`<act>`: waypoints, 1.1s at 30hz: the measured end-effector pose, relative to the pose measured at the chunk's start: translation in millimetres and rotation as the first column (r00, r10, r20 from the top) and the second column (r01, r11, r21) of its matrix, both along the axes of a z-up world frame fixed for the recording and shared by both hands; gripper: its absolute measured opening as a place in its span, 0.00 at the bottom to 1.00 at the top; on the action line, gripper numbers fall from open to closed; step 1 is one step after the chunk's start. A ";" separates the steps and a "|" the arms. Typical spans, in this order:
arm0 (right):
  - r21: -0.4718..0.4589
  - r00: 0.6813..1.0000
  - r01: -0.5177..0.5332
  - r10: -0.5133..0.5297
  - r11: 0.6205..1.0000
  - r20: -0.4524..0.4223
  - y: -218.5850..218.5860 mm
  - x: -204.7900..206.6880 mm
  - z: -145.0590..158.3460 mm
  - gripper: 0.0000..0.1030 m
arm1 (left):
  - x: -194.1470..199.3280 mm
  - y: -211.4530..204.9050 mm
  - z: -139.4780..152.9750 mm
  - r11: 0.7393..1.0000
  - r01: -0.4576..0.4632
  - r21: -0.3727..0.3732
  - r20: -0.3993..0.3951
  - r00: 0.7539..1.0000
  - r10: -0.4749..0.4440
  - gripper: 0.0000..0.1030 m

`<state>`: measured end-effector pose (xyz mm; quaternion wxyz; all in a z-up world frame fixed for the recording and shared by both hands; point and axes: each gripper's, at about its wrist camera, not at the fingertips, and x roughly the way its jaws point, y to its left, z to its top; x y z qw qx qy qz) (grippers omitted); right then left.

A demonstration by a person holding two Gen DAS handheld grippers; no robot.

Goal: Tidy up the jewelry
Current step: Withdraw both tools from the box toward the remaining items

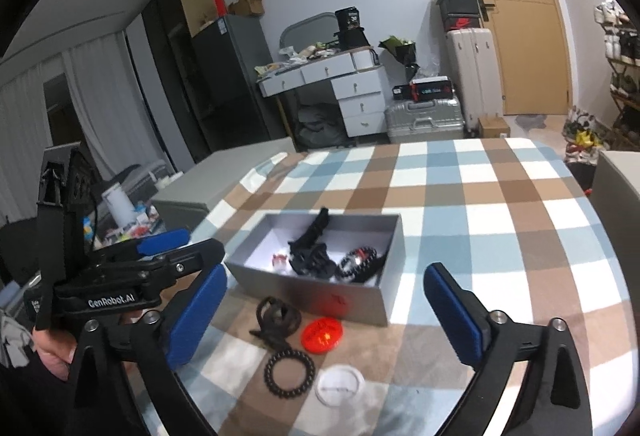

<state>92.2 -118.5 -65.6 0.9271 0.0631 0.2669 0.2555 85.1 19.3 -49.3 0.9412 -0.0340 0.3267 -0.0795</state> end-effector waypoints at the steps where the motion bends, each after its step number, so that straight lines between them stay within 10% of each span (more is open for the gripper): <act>1: -0.018 1.000 0.009 -0.009 1.000 0.002 0.5 -4.5 -2.1 1.00 | -2.9 -0.4 -4.3 1.000 -0.005 0.011 -0.009 1.000 0.005 0.83; 25: -0.198 0.979 -0.033 -0.008 0.980 -0.204 17.1 -33.8 -76.2 0.98 | -53.6 18.1 -62.0 0.999 -0.043 0.014 -0.170 0.984 0.045 0.88; 33: -0.339 0.973 -0.035 -0.045 0.940 -0.226 22.3 -19.2 -82.5 0.75 | -54.9 23.4 -64.7 0.999 -0.027 -0.040 -0.182 0.983 0.020 0.88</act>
